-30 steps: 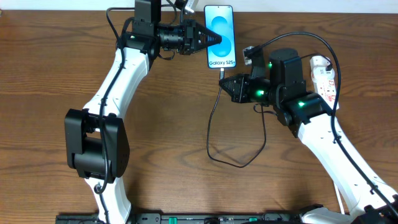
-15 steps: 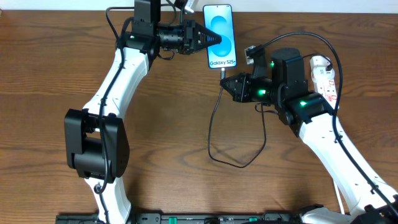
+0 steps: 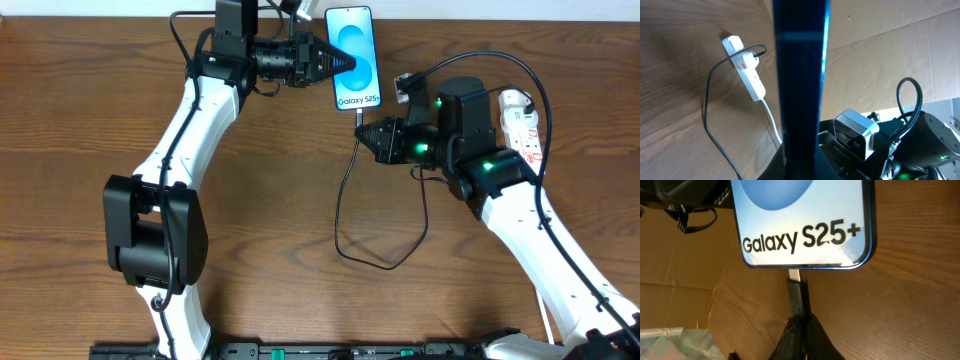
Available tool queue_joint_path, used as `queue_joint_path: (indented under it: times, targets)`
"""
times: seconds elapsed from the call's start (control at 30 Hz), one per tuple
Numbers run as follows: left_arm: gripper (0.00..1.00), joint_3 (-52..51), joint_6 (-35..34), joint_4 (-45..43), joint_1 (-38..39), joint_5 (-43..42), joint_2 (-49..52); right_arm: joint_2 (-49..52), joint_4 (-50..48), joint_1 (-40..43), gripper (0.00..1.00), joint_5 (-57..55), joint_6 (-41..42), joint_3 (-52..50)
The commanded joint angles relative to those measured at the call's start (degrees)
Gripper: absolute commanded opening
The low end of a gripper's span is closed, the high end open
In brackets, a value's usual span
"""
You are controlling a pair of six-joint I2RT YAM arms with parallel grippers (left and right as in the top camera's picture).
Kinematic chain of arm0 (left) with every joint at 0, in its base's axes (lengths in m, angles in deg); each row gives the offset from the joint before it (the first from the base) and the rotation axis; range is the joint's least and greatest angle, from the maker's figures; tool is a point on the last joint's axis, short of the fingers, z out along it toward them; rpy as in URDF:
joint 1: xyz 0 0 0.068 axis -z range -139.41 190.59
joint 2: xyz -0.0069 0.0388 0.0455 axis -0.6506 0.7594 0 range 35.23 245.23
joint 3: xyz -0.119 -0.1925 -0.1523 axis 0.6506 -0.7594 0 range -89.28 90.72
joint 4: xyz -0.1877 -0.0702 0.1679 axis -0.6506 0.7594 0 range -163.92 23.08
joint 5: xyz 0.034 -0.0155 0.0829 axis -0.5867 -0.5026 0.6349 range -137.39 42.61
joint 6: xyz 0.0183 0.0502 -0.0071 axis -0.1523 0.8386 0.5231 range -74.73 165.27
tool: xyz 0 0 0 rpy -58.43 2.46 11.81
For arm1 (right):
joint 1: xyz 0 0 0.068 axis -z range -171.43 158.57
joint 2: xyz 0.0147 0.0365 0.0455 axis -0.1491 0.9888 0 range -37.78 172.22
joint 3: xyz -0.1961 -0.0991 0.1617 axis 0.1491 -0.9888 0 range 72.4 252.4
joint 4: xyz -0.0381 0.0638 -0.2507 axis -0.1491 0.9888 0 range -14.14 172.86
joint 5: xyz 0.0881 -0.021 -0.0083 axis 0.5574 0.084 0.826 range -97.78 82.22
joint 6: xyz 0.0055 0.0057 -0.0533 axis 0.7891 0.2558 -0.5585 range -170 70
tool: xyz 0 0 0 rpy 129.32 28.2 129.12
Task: Plug charger to phone and switch on socket
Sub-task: 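Push the USB-C plug upward into the phone's bottom port with right gripper, then hold the plug pressed into the port while left gripper holds phone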
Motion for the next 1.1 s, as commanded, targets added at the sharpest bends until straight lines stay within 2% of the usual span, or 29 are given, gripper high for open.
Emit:
queue_joint_path:
  times: [0.0,0.4,1.07]
  targets:
    - [0.07,0.8,1.4,0.0,0.2,-4.0,-1.7,-1.2,-0.8,0.9,0.01,-0.5,-2.0,0.5]
    - [0.07,0.8,1.5,0.0,0.1,-4.2,-1.7,-1.2,0.6,1.7,0.01,1.4,-7.3,0.7]
    - [0.08,0.7,2.5,0.0,0.2,-5.5,-1.7,-1.2,0.5,1.2,0.01,2.4,-5.3,1.2]
